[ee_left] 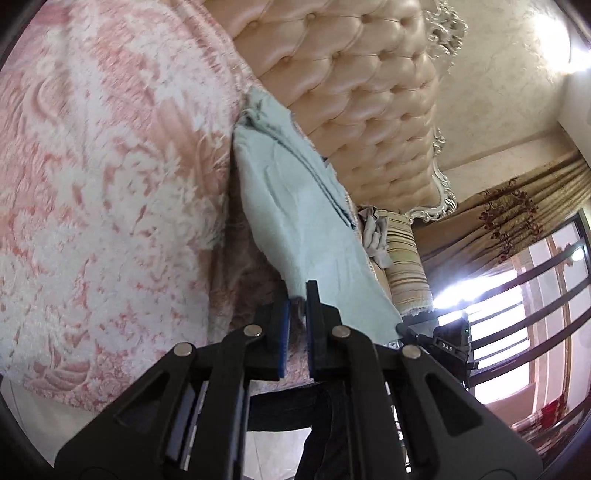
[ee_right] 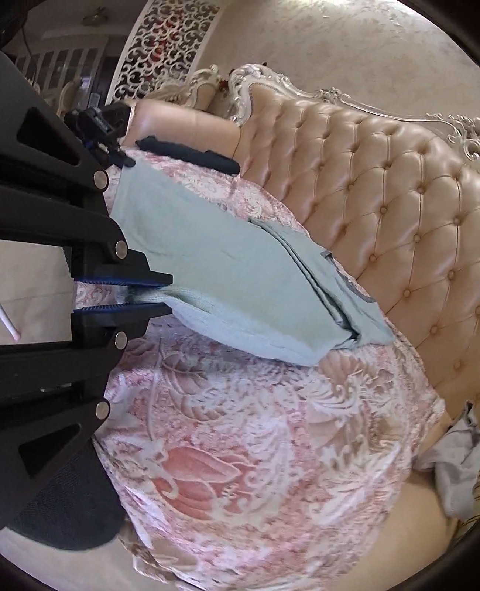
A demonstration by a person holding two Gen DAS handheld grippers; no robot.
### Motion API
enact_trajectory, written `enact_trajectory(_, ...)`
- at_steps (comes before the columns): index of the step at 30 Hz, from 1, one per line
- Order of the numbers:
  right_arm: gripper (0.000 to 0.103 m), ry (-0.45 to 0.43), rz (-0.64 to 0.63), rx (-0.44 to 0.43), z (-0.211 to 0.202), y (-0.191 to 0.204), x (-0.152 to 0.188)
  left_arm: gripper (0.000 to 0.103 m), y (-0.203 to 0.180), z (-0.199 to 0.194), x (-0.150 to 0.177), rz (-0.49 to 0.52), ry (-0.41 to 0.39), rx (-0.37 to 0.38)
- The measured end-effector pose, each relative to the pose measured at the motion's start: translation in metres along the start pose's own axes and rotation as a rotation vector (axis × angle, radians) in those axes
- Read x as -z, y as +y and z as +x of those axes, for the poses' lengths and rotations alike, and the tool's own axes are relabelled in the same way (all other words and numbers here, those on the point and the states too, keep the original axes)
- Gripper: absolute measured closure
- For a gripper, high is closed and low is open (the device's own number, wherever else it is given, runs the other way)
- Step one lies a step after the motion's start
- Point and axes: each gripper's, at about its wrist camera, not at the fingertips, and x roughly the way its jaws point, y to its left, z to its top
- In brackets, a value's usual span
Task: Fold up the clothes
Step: 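Grasp the shirt hem edge with both grippers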
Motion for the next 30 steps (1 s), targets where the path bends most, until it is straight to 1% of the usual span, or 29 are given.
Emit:
enact_trajectory(4,0.095,-0.024,0.076,-0.085,0.004,-0.011,0.004,0.095,0.003,-0.001,0.002,-0.007,0.003,-0.009)
enact_trajectory(6,0.095,-0.034,0.112,-0.102,0.005,-0.02,0.006,0.095,0.003,0.0,0.003,0.0,0.005,-0.026)
enact_trajectory(12,0.095,-0.01,0.182,-0.077,0.009,-0.037,0.008,0.095,0.008,0.005,0.005,0.008,0.013,-0.075)
enact_trajectory(14,0.095,0.024,0.208,-0.042,0.018,-0.042,0.01,0.095,0.01,0.006,0.006,0.009,0.017,-0.091)
enact_trajectory(15,0.094,0.029,0.218,-0.041,0.019,-0.045,0.011,0.095,0.011,0.007,0.006,0.012,0.019,-0.098)
enact_trajectory(16,0.093,0.035,0.229,-0.041,0.02,-0.048,0.013,0.095,0.011,0.007,0.006,0.015,0.021,-0.103)
enact_trajectory(17,0.09,0.04,0.239,-0.04,0.021,-0.051,0.014,0.095,0.011,0.007,0.006,0.019,0.02,-0.109)
enact_trajectory(18,0.09,0.046,0.249,-0.039,0.023,-0.054,0.015,0.095,0.011,0.007,0.006,0.025,0.019,-0.118)
enact_trajectory(22,0.089,0.068,0.249,-0.004,0.031,-0.054,0.014,0.093,0.011,0.008,0.007,0.036,0.016,-0.141)
enact_trajectory(23,0.088,0.072,0.25,-0.003,0.033,-0.055,0.015,0.093,0.012,0.008,0.006,0.031,0.015,-0.143)
enact_trajectory(25,0.081,0.08,0.25,0.001,0.036,-0.055,0.015,0.092,0.014,0.008,0.006,0.023,0.012,-0.148)
enact_trajectory(26,0.072,0.084,0.256,0.012,0.038,-0.056,0.016,0.091,0.015,0.009,0.006,0.02,0.012,-0.154)
enact_trajectory(27,0.062,0.085,0.262,0.018,0.04,-0.057,0.016,0.089,0.015,0.009,0.005,0.02,0.01,-0.163)
enact_trajectory(29,0.059,0.078,0.266,0.014,0.042,-0.056,0.017,0.078,0.014,0.008,0.005,0.032,-0.004,-0.193)
enact_trajectory(30,0.057,0.078,0.26,0.02,0.042,-0.055,0.017,0.064,0.013,0.007,0.005,0.039,-0.013,-0.208)
